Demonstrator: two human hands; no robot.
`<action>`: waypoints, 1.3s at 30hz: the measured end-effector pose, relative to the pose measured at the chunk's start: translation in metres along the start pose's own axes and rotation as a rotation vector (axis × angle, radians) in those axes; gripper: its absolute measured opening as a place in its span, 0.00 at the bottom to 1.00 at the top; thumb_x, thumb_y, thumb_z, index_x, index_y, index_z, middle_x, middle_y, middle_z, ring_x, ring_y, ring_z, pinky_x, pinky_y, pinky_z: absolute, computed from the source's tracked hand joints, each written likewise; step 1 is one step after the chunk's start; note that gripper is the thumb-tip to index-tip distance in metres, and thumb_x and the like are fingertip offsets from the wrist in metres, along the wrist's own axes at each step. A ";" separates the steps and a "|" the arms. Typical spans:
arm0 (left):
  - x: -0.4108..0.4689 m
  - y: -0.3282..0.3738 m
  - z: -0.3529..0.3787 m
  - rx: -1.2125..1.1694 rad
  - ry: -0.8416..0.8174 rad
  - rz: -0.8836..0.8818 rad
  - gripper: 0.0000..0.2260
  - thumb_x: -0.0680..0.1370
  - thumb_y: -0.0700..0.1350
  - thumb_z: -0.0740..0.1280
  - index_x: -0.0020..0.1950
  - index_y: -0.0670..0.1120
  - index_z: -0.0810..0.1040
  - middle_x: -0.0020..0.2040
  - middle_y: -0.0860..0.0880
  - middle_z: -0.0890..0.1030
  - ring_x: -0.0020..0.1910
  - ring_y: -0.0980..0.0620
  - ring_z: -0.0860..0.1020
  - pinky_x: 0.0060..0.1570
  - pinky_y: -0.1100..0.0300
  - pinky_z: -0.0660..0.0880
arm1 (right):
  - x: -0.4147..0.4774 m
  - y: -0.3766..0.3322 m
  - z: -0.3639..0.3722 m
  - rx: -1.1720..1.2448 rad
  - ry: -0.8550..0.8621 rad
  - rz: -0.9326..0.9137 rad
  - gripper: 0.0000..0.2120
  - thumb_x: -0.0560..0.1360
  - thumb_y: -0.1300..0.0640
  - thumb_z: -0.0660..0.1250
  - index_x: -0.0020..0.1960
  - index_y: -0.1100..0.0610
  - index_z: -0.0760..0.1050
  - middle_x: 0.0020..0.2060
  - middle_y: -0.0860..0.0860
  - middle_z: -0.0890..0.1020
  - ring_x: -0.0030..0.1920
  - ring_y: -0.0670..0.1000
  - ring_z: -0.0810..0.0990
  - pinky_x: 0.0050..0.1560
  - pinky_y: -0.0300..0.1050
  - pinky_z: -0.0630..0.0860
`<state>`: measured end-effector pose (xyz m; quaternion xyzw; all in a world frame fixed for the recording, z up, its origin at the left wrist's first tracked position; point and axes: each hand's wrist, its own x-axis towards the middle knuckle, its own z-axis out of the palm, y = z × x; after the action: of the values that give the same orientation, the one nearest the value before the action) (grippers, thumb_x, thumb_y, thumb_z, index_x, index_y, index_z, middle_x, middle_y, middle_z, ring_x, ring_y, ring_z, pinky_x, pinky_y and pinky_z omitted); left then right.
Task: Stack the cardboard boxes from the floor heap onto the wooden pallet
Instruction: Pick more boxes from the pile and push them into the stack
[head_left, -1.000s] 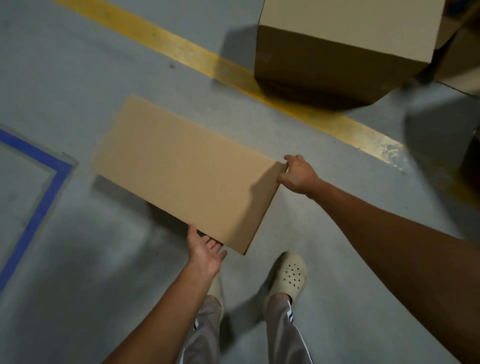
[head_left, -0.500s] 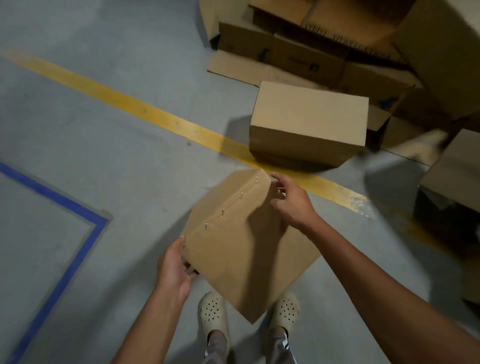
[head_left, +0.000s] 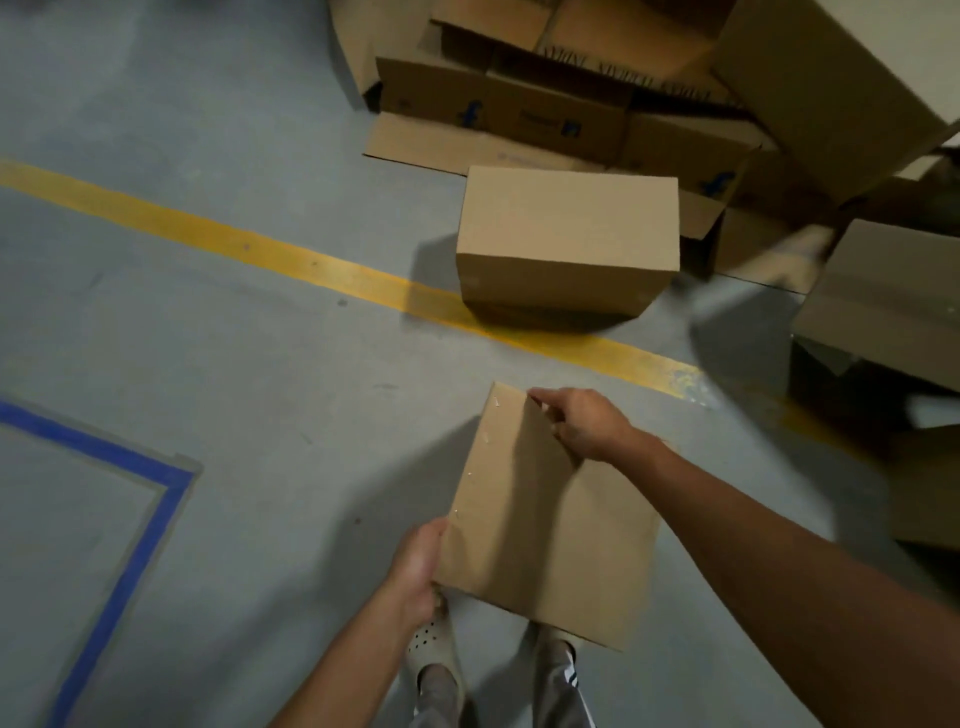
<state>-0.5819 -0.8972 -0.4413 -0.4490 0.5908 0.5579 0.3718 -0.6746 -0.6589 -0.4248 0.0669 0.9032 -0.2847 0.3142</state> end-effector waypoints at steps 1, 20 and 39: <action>0.005 0.000 0.001 0.156 0.046 0.107 0.14 0.74 0.53 0.64 0.43 0.43 0.81 0.41 0.42 0.82 0.40 0.45 0.80 0.41 0.49 0.76 | -0.002 0.006 0.011 0.012 0.004 -0.010 0.28 0.76 0.65 0.63 0.74 0.47 0.70 0.64 0.52 0.80 0.62 0.56 0.78 0.59 0.48 0.73; 0.043 0.095 0.085 0.503 0.079 0.287 0.36 0.63 0.71 0.65 0.57 0.42 0.79 0.53 0.43 0.82 0.50 0.42 0.80 0.49 0.49 0.77 | -0.065 0.083 0.056 0.596 0.317 0.781 0.36 0.77 0.30 0.55 0.79 0.47 0.56 0.78 0.59 0.58 0.75 0.65 0.59 0.70 0.66 0.62; -0.212 0.114 0.110 0.429 -0.293 0.236 0.12 0.82 0.55 0.62 0.58 0.48 0.73 0.45 0.47 0.74 0.43 0.47 0.72 0.37 0.54 0.68 | -0.270 0.037 -0.041 1.281 0.797 0.766 0.18 0.78 0.43 0.63 0.53 0.58 0.76 0.46 0.55 0.78 0.46 0.55 0.75 0.45 0.51 0.71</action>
<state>-0.6284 -0.7668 -0.2156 -0.2027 0.6835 0.5186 0.4720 -0.4714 -0.5892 -0.2526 0.6290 0.5255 -0.5706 -0.0517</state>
